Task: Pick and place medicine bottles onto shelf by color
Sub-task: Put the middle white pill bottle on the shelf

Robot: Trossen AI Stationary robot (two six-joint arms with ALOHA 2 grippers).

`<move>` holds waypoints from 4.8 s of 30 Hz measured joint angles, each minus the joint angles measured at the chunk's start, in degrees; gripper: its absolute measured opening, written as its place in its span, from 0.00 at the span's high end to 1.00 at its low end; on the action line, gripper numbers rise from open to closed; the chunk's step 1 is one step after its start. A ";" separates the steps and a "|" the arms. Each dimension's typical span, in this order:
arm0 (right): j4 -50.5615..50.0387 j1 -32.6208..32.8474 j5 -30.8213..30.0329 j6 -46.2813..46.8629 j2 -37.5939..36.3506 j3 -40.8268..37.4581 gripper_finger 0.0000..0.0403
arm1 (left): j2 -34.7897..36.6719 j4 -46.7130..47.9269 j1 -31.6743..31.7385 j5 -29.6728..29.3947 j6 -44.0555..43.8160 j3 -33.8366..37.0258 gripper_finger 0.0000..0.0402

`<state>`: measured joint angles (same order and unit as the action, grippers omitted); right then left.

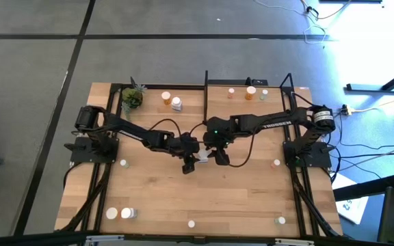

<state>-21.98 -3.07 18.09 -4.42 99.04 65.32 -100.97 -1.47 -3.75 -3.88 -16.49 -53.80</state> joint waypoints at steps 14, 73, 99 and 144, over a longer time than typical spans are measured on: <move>-3.79 0.02 0.04 0.96 -2.47 0.07 0.57 | 0.09 1.58 0.00 -1.16 0.57 -0.04 0.57; -25.06 -0.09 -7.52 -3.32 -2.49 0.08 0.57 | 0.52 2.27 0.00 -1.16 0.41 0.02 0.57; -12.83 -0.09 -7.52 -3.35 -2.49 0.04 0.57 | 0.52 1.99 -0.02 -0.82 0.08 0.00 0.57; -7.70 -0.08 -7.52 -3.37 -2.49 0.04 0.57 | 20.72 24.69 -5.87 -11.91 -4.46 -0.03 0.25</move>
<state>-29.68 -3.15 10.57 -7.79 96.55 65.36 -80.25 23.22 -9.62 -15.79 -20.95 -53.83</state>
